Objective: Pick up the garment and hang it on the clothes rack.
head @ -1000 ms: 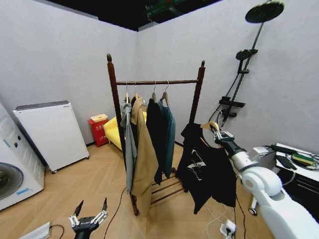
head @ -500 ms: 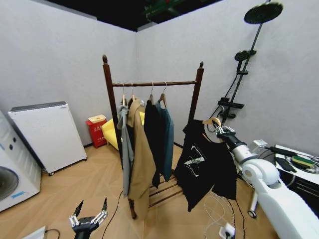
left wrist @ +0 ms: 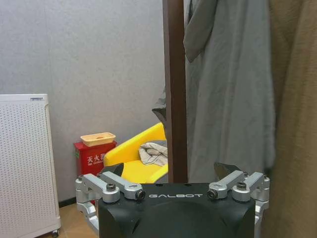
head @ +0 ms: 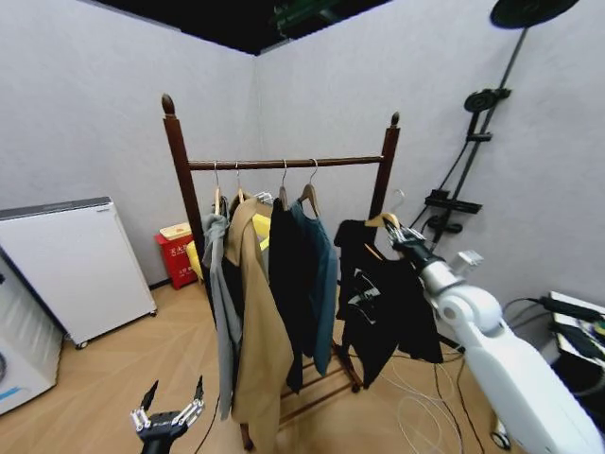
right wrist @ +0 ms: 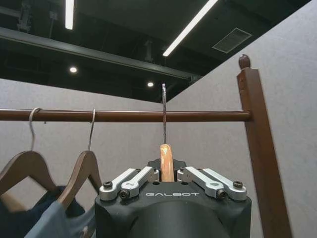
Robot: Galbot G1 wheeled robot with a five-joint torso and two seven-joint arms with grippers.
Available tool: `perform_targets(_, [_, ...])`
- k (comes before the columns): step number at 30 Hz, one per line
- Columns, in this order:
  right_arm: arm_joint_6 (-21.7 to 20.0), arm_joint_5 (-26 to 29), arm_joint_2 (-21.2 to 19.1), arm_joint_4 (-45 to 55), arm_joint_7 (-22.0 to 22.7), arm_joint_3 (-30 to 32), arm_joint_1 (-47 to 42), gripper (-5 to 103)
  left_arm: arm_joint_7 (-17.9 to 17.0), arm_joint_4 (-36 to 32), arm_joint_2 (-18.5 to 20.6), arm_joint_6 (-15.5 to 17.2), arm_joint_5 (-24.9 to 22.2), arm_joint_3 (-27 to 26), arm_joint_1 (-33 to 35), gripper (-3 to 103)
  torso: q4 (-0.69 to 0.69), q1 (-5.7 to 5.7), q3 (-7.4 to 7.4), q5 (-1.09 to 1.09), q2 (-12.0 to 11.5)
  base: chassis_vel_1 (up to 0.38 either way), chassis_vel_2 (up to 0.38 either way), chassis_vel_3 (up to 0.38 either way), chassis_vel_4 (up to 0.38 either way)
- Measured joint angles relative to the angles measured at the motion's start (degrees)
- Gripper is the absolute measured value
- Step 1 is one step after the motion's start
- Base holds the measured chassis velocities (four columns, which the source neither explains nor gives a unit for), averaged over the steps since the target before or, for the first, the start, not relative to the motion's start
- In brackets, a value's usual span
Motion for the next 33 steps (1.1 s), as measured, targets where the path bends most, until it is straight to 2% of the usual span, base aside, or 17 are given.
perform_targets(8, [-5.57,-1.08,2.04,-0.78,1.21,-3.42,8.69,10,0.0,0.0,0.0,0.0,0.0,0.02,-0.01,100,0.0,0.06,0.0,0.02,-0.16,-0.253,0.247,0.215,-0.177])
perform_targets(14, [-7.06,-1.76,1.83,-1.58,0.09,-3.92,13.62,10,0.0,0.01,0.0,0.0,0.0,0.02,0.0,100,-0.05,-0.1,-0.09,0.01,-0.16,-0.023,0.034,0.005,-0.01])
perform_targets(17, [-7.89,-0.65,1.71,-2.1,0.08,-4.52,15.38,10,-0.01,0.01,0.0,0.0,0.0,0.01,0.01,100,-0.05,-0.17,-0.12,0.03,-0.14,0.111,-0.084,-0.058,0.043])
perform_targets(19, [-9.79,1.95,1.47,-3.8,0.25,-6.19,17.58,10,-0.01,0.0,0.0,0.0,0.0,0.01,0.02,100,0.0,-0.17,-0.11,0.03,-0.17,0.043,-0.042,-0.027,0.033])
perform_targets(25, [-11.94,5.97,1.38,-7.42,0.68,-9.17,20.85,10,0.0,0.0,0.0,0.0,0.0,0.02,0.01,100,-0.01,-0.06,-0.08,0.04,-0.26,0.0,0.0,0.0,0.0])
perform_targets(30, [-14.28,6.86,1.16,-8.25,0.71,-10.25,21.68,10,0.0,0.0,0.0,0.0,0.0,0.02,0.01,100,0.0,-0.05,-0.08,0.03,-0.27,-0.016,0.031,0.022,-0.001])
perform_targets(33, [-14.57,5.27,0.71,-8.96,-0.34,-10.35,21.11,10,0.0,0.0,0.0,0.0,0.0,0.02,0.01,100,-0.02,-0.09,-0.11,0.03,-0.26,0.0,0.0,0.0,0.0])
